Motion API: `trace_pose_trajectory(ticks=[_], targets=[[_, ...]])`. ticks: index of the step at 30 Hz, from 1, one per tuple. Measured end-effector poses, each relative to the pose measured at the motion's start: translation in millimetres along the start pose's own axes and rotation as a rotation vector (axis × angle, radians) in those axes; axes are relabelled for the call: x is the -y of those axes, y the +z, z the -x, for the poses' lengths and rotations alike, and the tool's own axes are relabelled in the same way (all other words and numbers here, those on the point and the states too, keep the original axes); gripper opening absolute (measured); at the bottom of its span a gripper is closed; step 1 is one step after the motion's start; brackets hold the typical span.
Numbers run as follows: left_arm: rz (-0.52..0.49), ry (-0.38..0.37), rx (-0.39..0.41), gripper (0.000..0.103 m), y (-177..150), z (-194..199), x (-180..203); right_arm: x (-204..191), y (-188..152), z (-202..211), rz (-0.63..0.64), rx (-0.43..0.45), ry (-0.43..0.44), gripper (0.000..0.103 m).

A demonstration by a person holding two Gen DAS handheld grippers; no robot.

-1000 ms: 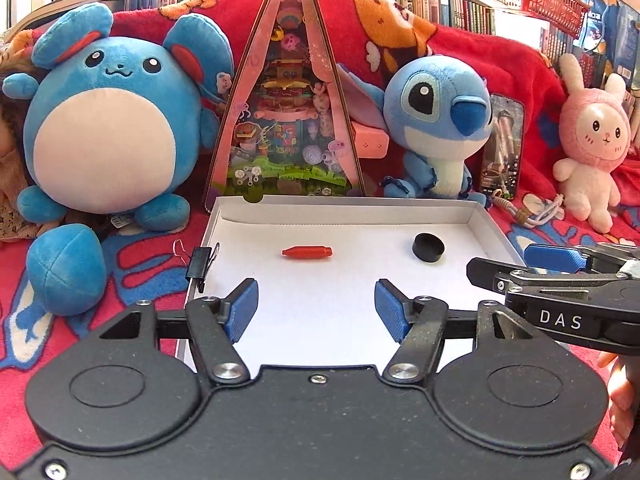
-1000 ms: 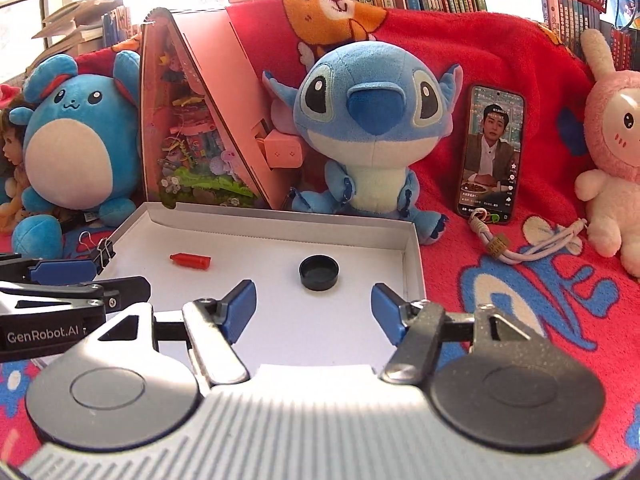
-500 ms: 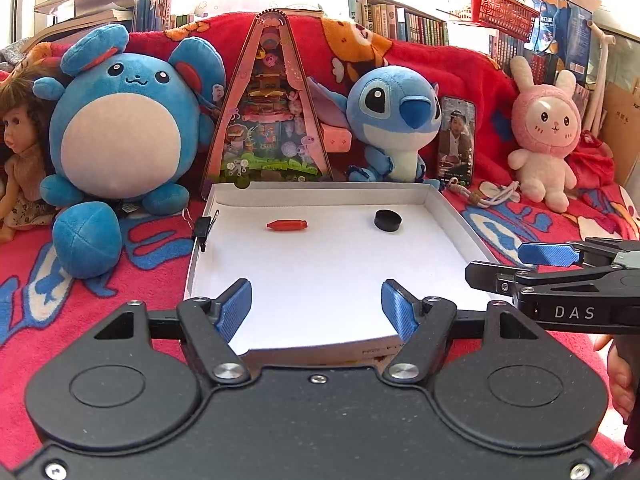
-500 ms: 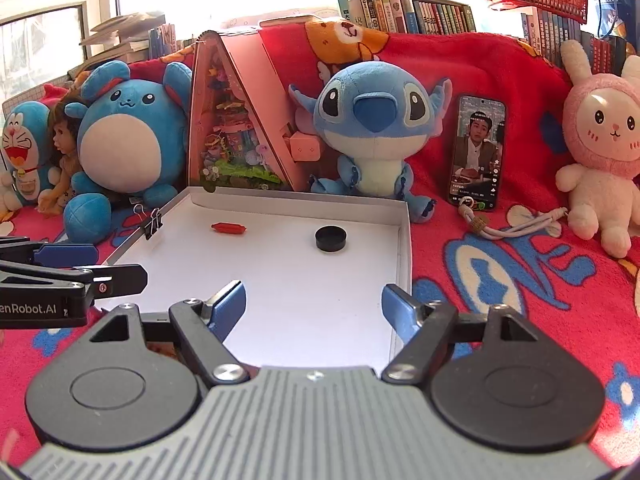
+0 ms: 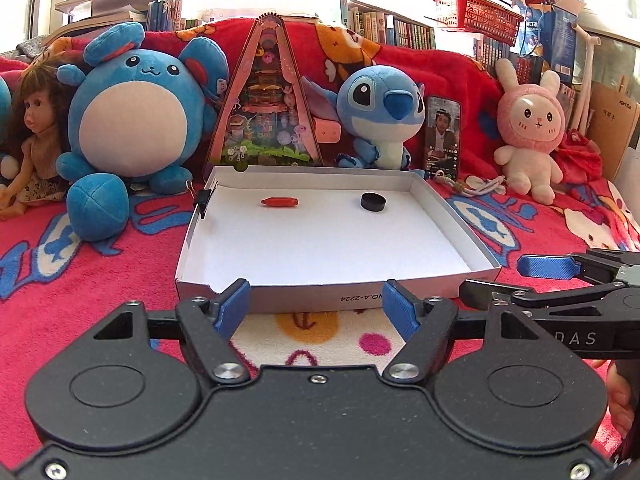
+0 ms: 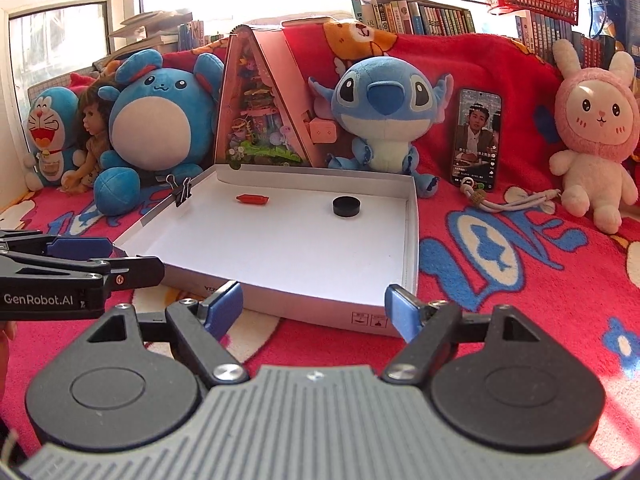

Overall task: Organize rigid objects
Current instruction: 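Withdraw both tools from the box back toward the remaining items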

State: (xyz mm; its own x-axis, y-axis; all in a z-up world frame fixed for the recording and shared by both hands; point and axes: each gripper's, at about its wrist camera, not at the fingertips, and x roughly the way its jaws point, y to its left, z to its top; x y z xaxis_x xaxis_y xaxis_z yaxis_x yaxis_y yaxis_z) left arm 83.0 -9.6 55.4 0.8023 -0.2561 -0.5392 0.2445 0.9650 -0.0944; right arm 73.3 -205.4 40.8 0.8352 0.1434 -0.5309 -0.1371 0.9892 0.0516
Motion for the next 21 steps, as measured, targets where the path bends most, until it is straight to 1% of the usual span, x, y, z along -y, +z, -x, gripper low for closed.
trace_pose_trajectory(ticks=[10,21], targets=[[-0.005,0.029,0.025,0.074,-25.7,16.9,6.7,-13.1,-28.2,15.0,0.025,0.008,-0.017,0.087],[-0.009,0.06,0.022,0.074,-50.6,32.4,4.7,-20.9,-51.3,27.9,0.026,0.0,-0.035,0.087]])
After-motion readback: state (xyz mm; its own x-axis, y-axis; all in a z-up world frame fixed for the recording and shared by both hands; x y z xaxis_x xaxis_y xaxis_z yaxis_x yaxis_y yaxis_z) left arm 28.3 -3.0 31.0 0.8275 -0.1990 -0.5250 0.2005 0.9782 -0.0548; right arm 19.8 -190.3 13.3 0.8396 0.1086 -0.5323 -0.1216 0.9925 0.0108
